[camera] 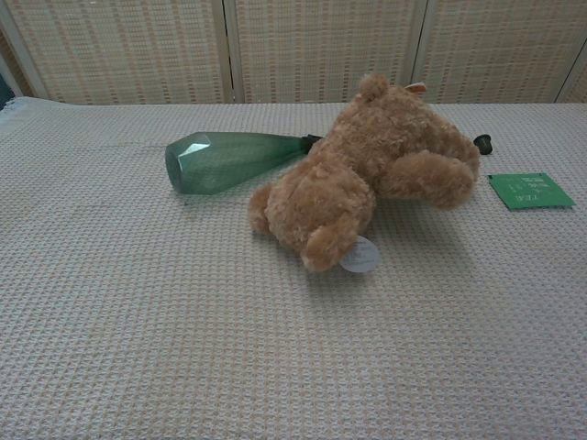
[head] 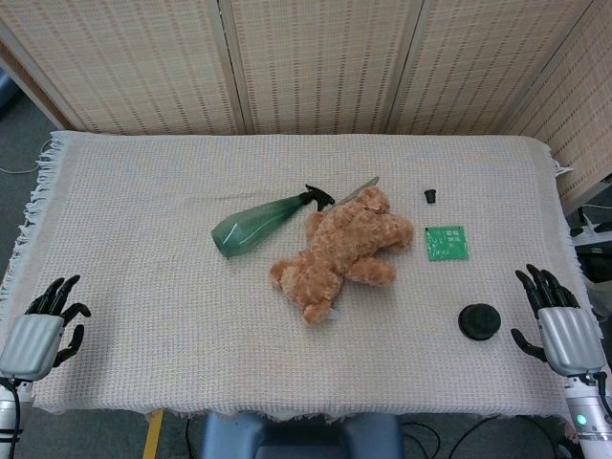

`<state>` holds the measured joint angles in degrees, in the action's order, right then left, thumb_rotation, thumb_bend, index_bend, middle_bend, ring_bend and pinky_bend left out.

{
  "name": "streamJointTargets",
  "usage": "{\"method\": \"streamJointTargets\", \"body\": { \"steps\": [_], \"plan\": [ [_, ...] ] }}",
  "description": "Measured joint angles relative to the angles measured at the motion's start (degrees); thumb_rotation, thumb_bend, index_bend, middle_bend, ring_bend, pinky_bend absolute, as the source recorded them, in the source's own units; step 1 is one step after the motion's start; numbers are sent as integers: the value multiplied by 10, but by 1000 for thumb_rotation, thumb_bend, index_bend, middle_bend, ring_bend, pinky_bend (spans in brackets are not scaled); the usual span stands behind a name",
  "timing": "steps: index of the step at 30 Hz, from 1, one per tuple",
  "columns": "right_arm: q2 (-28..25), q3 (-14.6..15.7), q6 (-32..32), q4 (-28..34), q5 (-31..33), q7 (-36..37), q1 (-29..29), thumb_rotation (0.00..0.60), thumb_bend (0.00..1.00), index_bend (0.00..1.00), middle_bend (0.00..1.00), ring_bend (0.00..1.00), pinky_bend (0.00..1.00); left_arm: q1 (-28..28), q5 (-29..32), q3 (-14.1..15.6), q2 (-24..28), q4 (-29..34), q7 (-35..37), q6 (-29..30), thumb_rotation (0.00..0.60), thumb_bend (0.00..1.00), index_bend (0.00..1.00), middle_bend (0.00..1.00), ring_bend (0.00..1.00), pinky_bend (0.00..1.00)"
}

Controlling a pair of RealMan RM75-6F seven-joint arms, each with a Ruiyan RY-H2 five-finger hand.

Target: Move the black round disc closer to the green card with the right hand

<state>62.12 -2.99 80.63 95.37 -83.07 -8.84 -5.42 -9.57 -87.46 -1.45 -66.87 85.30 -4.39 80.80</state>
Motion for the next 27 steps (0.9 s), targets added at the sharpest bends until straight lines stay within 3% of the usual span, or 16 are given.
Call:
{"method": "streamJointTargets", "body": {
  "steps": [21,27],
  "plan": [
    [-4,-5,-15,-1,14,3,-8,600,204,0,0,0,190,-1,11,-1,2,8,-15,-5,600,530,435,32,32,239],
    [-1,-11,-46,-19,23,14,-26,600,204,0,0,0,189,0,1,9,3,16,-27,-8,600,529,446,32,31,240]
  ]
}}
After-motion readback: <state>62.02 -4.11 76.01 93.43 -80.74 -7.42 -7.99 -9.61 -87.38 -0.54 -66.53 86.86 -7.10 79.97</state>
